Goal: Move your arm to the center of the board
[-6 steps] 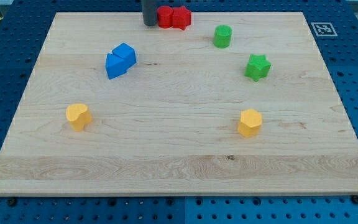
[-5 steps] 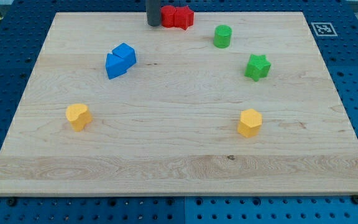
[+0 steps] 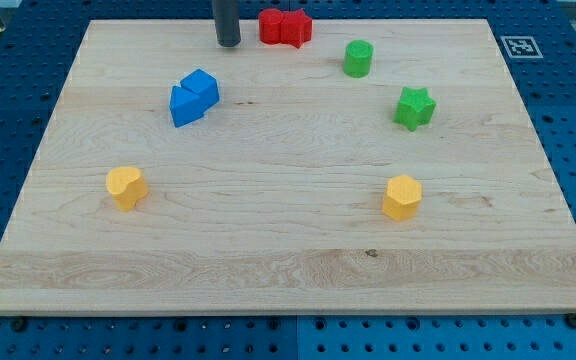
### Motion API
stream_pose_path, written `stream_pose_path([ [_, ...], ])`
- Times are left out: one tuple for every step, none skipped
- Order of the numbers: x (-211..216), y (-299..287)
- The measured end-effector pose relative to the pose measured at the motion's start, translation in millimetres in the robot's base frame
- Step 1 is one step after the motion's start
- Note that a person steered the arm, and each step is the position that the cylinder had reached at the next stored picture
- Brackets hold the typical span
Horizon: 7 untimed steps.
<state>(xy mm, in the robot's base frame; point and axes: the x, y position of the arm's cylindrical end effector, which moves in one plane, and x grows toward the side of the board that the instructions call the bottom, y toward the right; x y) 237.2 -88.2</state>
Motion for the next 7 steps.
stream_pose_path([
  [0, 2],
  [0, 2],
  [14, 28],
  [43, 65],
  [76, 84],
  [114, 93],
  [157, 96],
])
